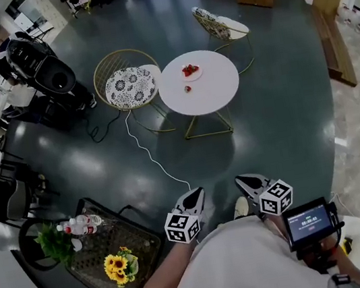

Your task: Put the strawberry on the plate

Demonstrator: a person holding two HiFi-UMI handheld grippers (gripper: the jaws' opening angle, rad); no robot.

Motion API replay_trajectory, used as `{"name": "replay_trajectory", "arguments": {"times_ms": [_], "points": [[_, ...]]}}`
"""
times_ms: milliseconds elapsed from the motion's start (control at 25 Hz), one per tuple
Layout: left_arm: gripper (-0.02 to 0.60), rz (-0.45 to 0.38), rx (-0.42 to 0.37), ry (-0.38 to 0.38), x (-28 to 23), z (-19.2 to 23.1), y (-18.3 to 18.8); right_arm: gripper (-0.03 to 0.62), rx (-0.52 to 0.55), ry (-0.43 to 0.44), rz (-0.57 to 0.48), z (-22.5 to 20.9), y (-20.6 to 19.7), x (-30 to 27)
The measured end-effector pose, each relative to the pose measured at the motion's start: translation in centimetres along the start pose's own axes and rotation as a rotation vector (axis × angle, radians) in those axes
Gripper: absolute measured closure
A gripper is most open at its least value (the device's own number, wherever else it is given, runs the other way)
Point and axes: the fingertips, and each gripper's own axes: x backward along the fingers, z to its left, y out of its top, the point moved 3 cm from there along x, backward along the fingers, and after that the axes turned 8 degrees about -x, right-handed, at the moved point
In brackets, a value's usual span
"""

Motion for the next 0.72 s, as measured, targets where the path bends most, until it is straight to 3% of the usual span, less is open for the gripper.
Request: {"name": "replay_trajectory", "arguments": {"times_ms": [480,720], "points": [[0.575,0.031,0.006,0.028,-7.8,-0.4,3.9,0.588,-0.021,0.037,0.005,-7.3,5.1,0.3],[0.575,0.029,0.025,0.066,-7.6,0.3,3.3,0.588,-0.014,0.063,0.015,-7.3,5.0,-0.2]]}}
